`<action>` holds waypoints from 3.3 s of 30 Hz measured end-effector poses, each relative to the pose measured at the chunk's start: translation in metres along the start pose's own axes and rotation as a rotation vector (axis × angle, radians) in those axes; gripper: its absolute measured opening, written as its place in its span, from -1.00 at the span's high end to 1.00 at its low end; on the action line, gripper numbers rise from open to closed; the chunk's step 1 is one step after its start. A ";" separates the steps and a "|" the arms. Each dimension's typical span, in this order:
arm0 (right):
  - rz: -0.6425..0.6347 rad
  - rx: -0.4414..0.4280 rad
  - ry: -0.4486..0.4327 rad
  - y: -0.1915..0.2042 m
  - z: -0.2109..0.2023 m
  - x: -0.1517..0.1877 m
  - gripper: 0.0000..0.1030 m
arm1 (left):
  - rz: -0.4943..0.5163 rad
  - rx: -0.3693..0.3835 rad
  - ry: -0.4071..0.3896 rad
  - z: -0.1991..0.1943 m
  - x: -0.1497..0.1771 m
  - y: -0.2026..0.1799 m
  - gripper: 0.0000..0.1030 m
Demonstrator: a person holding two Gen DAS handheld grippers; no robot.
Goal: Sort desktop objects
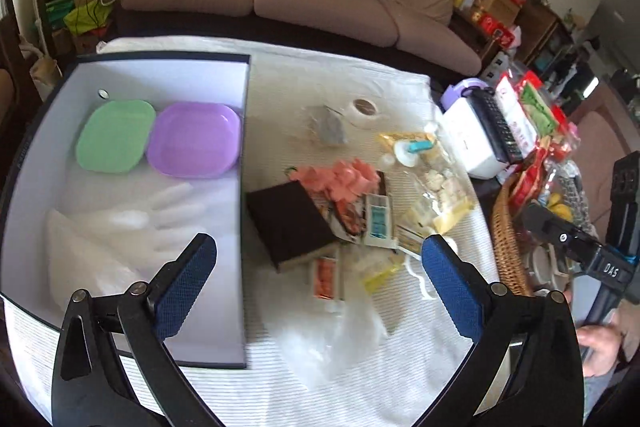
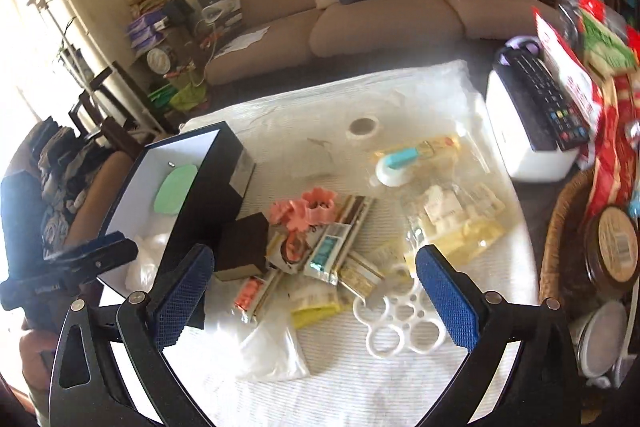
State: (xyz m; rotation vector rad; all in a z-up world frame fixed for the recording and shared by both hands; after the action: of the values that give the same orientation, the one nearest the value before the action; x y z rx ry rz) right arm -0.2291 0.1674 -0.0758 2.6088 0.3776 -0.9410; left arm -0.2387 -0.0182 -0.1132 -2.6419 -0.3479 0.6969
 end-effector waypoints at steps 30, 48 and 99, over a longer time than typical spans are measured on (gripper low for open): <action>-0.030 0.000 0.032 -0.012 0.094 0.035 -0.62 | 0.107 -0.113 -0.293 0.032 0.045 -0.002 -0.91; -0.218 0.281 0.135 0.002 0.198 0.052 -0.38 | -0.186 -0.012 -0.300 -0.013 0.001 0.065 -0.93; 0.101 -0.082 0.054 -0.029 0.107 0.074 0.78 | 0.059 0.006 -0.090 0.050 0.057 -0.027 -0.93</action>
State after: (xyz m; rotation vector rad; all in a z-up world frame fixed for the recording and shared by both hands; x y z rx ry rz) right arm -0.2449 0.1606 -0.2080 2.5569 0.2890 -0.8063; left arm -0.2200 0.0399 -0.1661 -2.6302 -0.2939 0.8362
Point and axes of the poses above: each gripper's, at about its wrist camera, not at the fingertips, and z roughly the way its jaws point, y to its left, x to its underside, the point moved 10 cm from there along z, roughly the way its jaws point, and after that the axes turned 11 degrees about -z, right-handed, at the moved point
